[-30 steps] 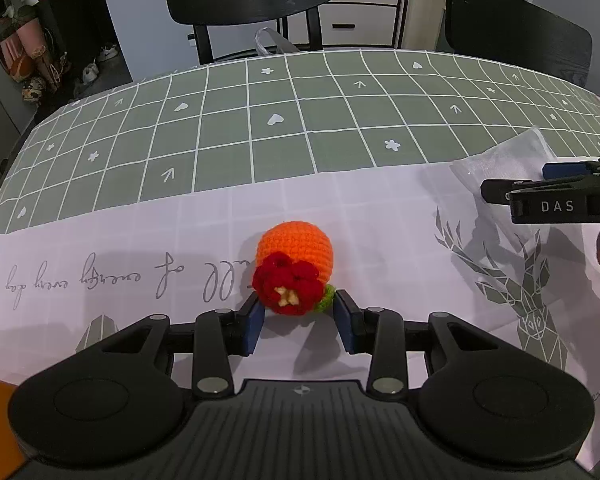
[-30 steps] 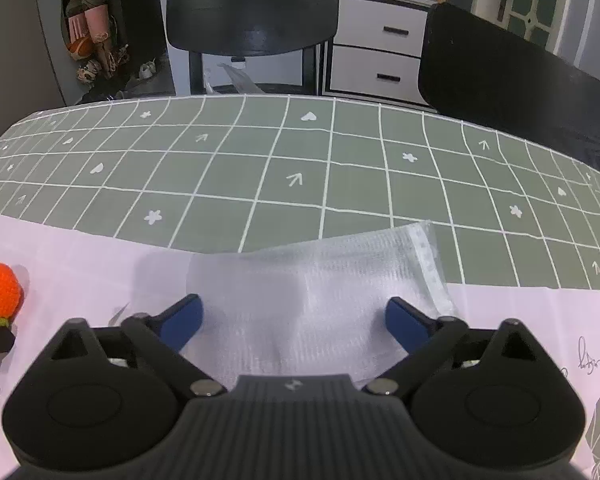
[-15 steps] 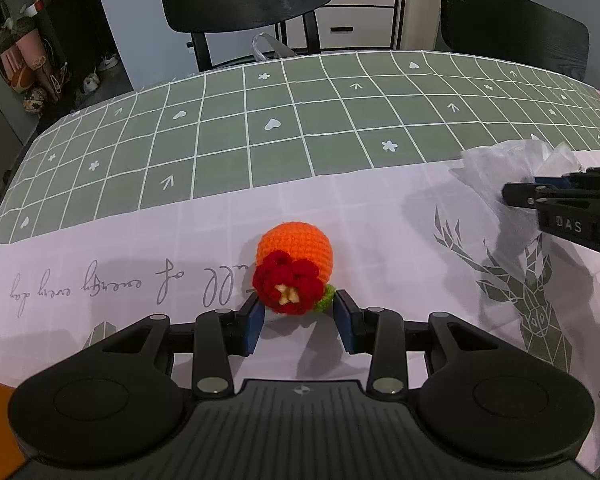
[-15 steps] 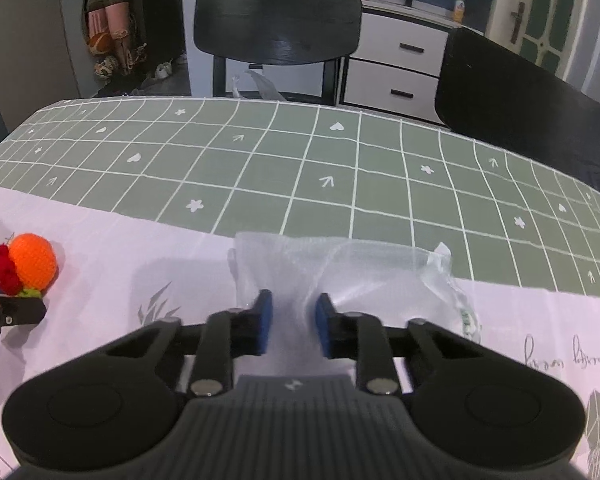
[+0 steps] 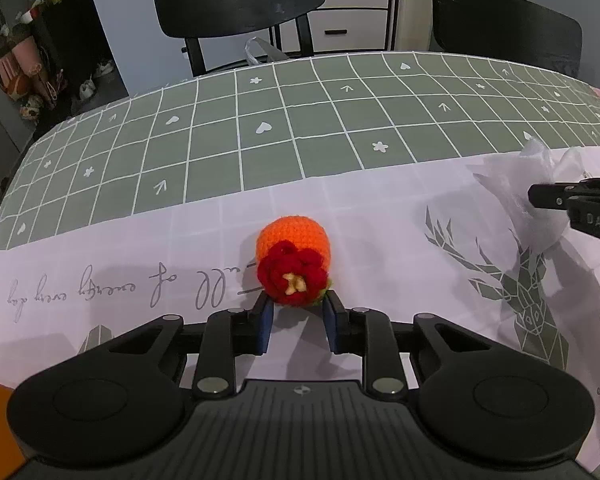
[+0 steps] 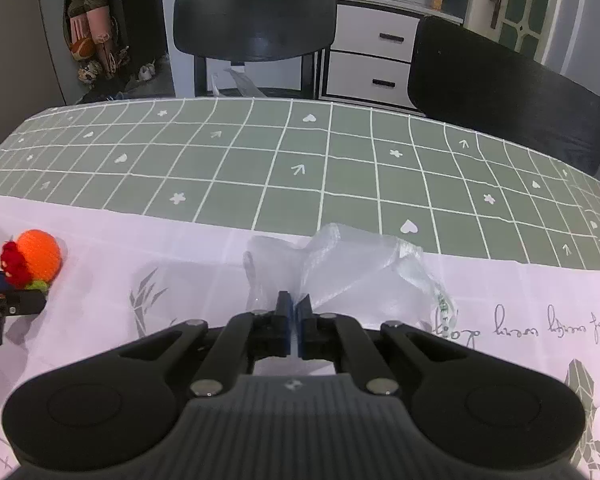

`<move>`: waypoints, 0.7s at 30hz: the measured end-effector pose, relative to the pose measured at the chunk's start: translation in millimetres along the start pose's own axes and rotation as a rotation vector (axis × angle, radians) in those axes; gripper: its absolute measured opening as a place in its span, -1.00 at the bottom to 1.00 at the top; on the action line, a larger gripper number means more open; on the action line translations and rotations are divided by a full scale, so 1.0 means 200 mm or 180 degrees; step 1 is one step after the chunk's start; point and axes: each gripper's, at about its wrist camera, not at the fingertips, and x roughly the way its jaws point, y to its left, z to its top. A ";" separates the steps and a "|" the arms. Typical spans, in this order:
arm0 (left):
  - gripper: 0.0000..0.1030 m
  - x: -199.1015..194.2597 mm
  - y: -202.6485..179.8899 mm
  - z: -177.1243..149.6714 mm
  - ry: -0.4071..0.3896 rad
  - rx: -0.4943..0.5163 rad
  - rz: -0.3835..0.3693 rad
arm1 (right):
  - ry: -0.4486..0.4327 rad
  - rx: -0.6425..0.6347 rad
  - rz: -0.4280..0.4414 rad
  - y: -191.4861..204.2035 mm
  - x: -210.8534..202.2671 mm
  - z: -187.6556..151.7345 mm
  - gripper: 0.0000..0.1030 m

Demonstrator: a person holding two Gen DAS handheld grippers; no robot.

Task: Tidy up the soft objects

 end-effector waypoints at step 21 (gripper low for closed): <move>0.53 -0.12 0.04 0.05 -0.0259 -0.0084 0.0191 | -0.0176 0.0057 0.0052 -0.09 -0.23 0.03 -1.00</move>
